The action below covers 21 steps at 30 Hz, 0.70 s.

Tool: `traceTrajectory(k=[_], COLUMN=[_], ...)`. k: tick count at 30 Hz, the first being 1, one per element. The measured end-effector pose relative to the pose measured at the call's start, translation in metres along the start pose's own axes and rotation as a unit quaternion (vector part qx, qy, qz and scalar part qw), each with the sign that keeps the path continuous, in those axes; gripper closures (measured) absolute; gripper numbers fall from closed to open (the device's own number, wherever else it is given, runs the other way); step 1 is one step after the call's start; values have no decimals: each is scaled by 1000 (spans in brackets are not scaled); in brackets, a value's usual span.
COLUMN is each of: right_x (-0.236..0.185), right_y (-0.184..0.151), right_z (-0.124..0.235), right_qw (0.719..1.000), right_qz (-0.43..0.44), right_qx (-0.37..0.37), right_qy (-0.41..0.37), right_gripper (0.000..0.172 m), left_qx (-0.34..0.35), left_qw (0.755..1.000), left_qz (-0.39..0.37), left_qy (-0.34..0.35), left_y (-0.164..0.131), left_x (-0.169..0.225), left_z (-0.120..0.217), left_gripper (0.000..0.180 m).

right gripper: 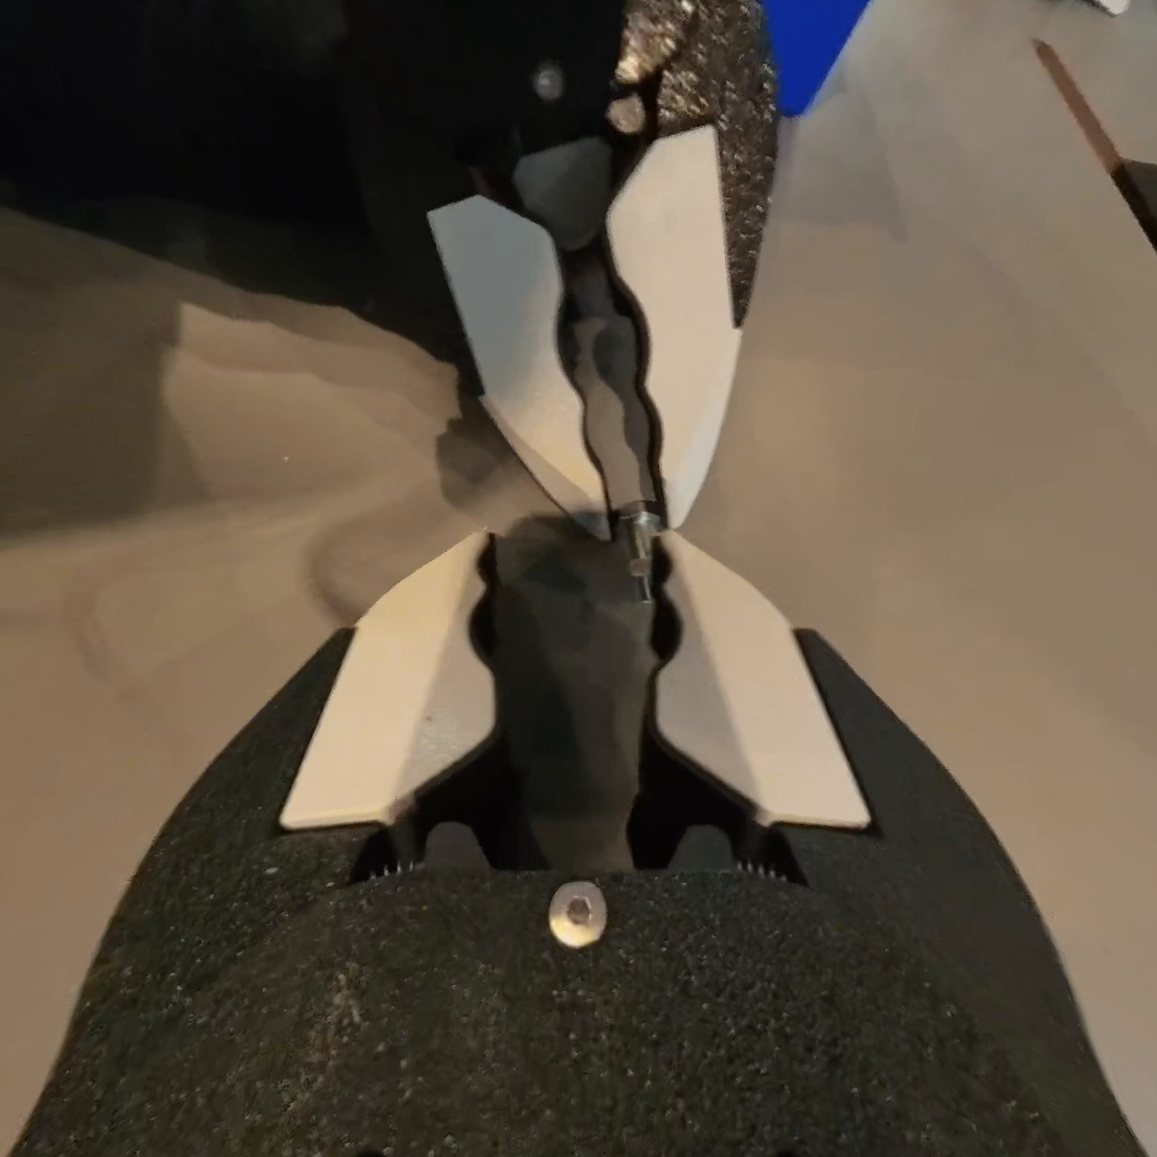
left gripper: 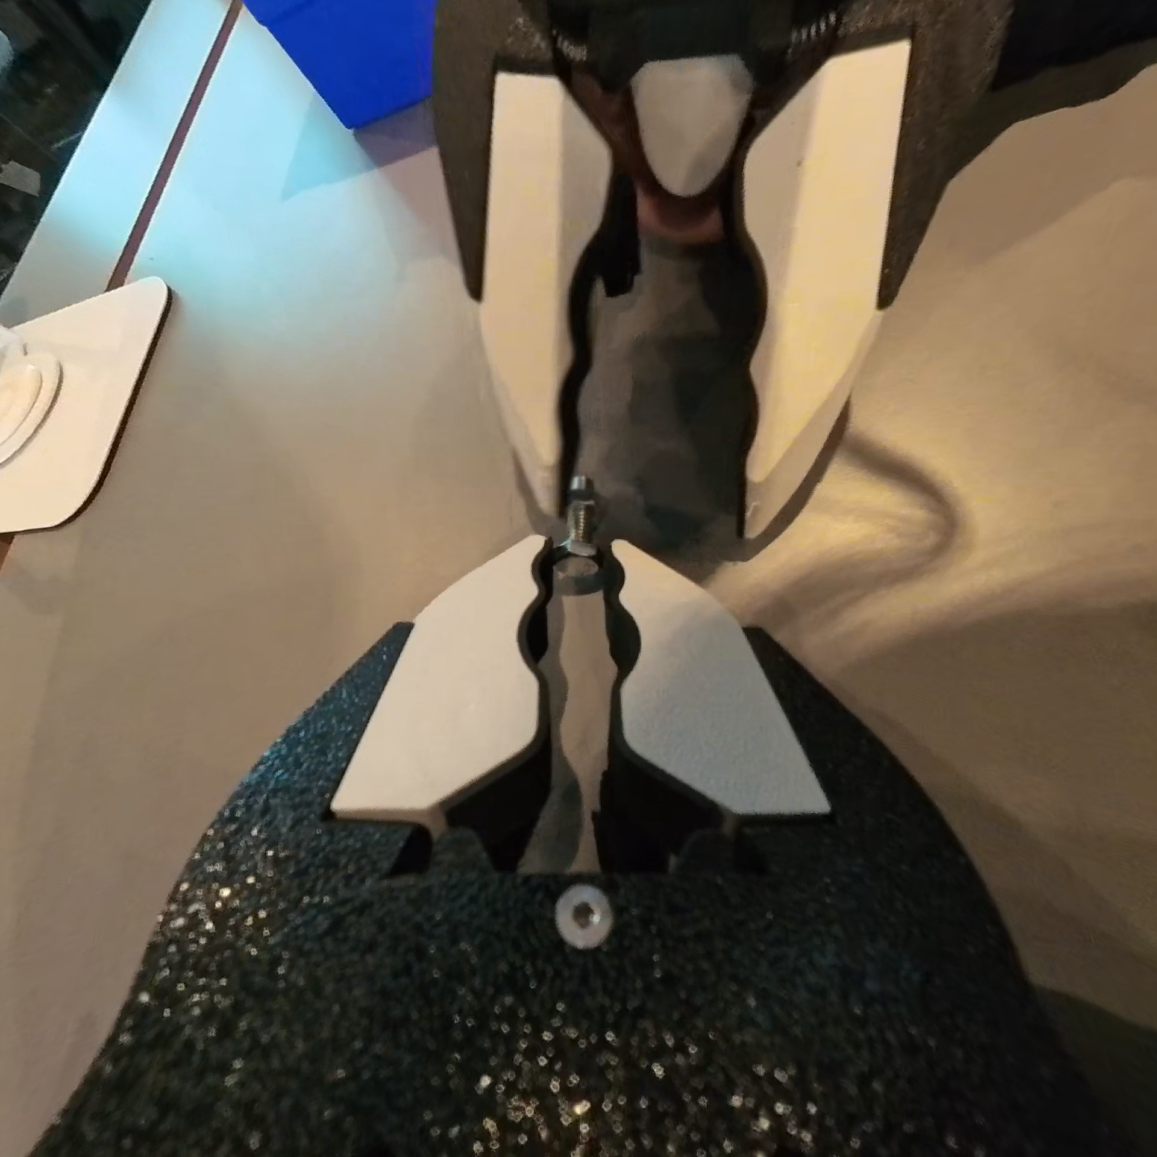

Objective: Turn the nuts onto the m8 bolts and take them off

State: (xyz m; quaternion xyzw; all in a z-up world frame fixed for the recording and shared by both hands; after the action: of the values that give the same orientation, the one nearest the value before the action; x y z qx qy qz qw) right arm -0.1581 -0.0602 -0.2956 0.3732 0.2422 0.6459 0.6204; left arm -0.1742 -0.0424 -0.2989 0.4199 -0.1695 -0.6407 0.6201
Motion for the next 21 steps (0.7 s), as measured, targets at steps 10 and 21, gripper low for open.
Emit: traceTrajectory(k=[10, 21], right_x=[4, 7], right_y=[8, 12], right_z=[7, 11], right_qw=[999, 998], right_qz=[-26, -31], right_qx=[39, 61], right_qy=[4, -4], right_gripper=[119, 117], left_qx=[36, 28], left_qw=[999, 1000], left_qz=[6, 1], left_qy=[1, -1], left_y=[7, 6], left_x=[-2, 0], left_z=[6, 4], left_gripper=[167, 167])
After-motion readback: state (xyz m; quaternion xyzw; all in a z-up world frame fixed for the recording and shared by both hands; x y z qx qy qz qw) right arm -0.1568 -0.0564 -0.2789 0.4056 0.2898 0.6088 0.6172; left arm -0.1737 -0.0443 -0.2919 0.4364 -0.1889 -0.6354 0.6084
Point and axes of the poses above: each gripper's, where its closed fingertips meet, z back along the fingers, y out of its top, x = y × z across the jaws, the point moved 1 cm from there along z, back along the fingers
